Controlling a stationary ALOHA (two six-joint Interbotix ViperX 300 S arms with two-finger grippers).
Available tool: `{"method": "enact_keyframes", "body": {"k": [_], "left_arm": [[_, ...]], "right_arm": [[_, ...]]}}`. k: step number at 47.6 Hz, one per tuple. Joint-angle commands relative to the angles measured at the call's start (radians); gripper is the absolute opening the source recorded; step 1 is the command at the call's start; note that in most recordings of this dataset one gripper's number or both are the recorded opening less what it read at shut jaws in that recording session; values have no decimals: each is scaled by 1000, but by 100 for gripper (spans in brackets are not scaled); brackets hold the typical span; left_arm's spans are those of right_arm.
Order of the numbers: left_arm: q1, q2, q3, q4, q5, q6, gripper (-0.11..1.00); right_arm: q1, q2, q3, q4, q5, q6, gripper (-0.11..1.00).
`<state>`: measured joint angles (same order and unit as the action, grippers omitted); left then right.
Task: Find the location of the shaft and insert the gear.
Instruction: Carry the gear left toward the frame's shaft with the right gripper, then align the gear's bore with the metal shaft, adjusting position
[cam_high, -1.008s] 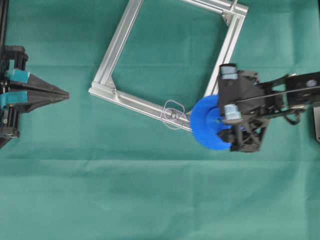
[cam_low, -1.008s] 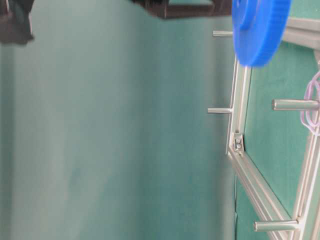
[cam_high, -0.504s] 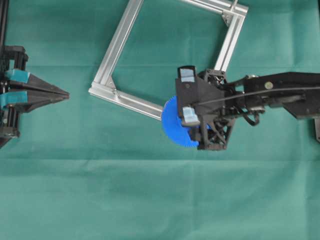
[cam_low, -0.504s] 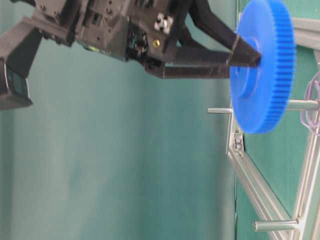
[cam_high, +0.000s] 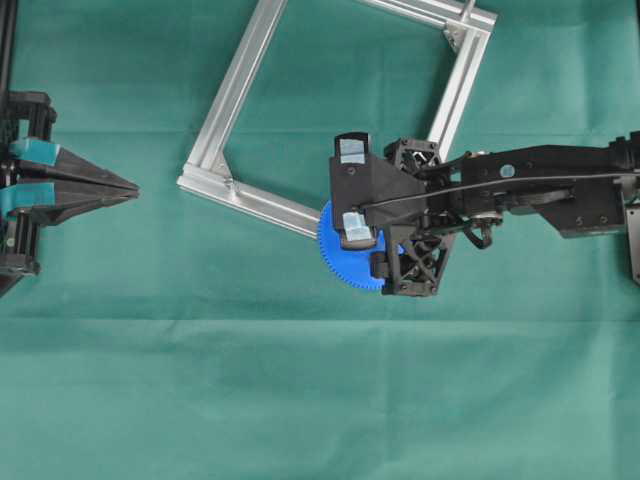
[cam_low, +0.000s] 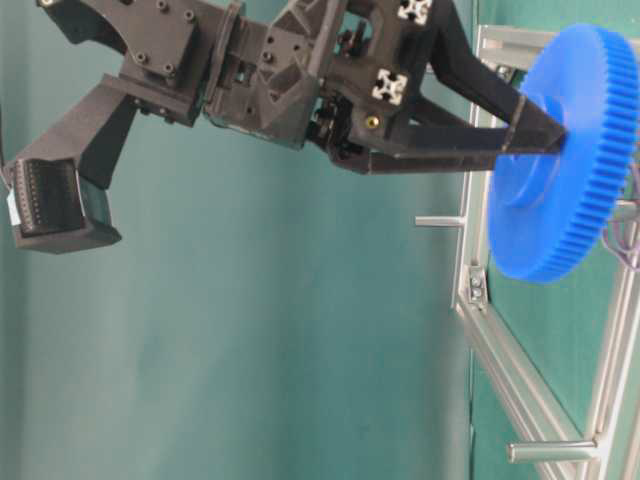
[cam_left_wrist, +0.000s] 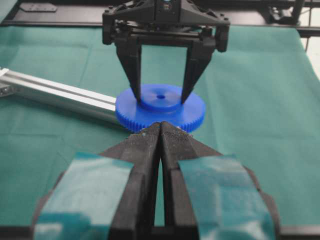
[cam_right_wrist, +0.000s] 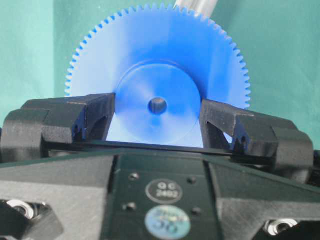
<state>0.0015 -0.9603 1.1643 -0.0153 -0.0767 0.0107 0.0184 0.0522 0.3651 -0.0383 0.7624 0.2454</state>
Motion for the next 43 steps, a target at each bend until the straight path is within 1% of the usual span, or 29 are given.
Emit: {"method": "enact_keyframes", "body": {"k": [1,14,27,43], "left_arm": [[2,5,-28,-3,-5,-2,1],[2,5,-28,-3,-3,-2,1],[2,5,-26,-3,-3,-2,1],[2,5,-26,-3,-3,-2,1]], "right_arm": [[2,-12,-29,-3,-14,-2,70],[3,-11,-34,-2,-52,-2,70],[3,21,-55,-2,-66,-14,70],[-15,35,-71,-35,-67,-8,70]]}}
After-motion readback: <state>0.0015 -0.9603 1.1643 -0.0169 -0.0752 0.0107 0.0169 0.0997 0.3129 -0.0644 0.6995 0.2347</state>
